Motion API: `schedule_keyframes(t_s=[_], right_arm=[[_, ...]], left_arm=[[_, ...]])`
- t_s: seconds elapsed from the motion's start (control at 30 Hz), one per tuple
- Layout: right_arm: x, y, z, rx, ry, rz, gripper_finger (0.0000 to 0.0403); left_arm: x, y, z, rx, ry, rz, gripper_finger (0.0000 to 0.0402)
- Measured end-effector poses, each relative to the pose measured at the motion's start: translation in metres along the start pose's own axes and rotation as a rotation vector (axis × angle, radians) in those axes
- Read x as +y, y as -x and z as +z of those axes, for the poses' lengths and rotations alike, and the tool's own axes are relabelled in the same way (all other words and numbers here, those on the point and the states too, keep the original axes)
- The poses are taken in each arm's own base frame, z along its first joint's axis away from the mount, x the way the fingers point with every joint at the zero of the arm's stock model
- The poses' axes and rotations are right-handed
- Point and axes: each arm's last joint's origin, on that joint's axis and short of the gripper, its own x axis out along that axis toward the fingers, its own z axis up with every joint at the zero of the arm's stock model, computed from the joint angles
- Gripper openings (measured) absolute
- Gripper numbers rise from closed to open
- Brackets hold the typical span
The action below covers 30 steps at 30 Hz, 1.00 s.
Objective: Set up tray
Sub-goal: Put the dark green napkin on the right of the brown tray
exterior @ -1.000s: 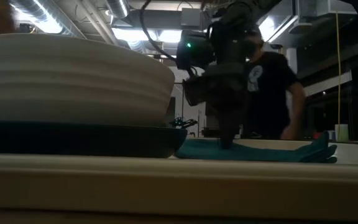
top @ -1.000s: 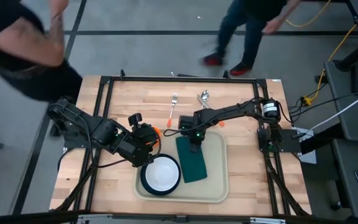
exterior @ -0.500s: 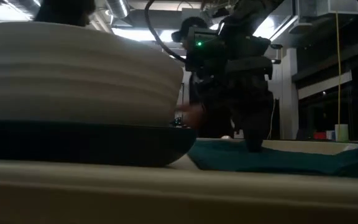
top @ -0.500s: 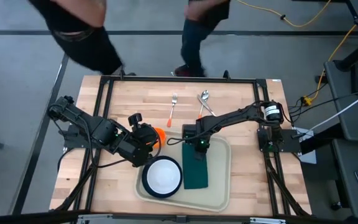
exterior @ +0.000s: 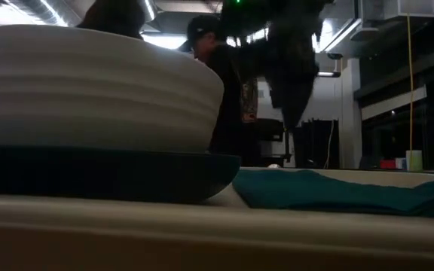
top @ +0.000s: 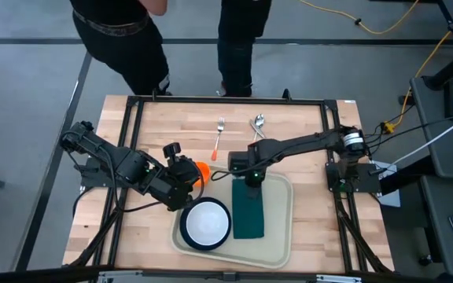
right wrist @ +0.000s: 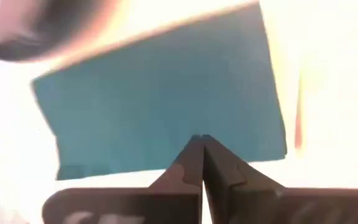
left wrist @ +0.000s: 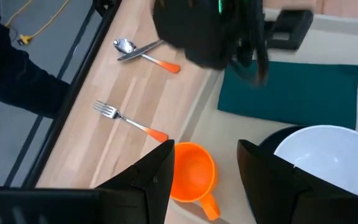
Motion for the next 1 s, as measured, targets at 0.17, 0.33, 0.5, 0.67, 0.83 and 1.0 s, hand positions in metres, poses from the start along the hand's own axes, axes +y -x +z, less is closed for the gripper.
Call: schedule_keyframes(t_s=[0.17, 0.33, 0.5, 0.67, 0.83, 1.0], right_arm=[[0.026, 0.014, -0.024, 0.072, 0.087, -0.034, 0.0042], [0.069, 0.011, -0.05, 0.087, 0.256, -0.06, 0.0091], [0.105, -0.004, -0.071, 0.042, 0.398, -0.18, 0.0149], [0.126, -0.017, -0.081, -0.052, 0.463, -0.309, 0.0204], [0.139, -0.036, -0.089, -0.139, 0.513, -0.284, 0.0232], [0.143, -0.056, -0.108, -0.119, 0.544, -0.289, 0.0234]], left_arm=[[0.0, 0.0, 0.0, 0.001, -0.036, -0.001, 0.0169], [-0.001, 0.0, 0.0, 0.013, -0.088, -0.02, 0.0169], [-0.001, 0.0, 0.0, 0.013, -0.128, -0.021, 0.0169], [-0.001, 0.0, 0.0, 0.013, -0.137, -0.021, 0.0169], [-0.001, 0.0, -0.001, 0.022, -0.114, -0.036, 0.0169], [-0.002, 0.0, -0.001, 0.036, -0.112, -0.06, 0.0169]])
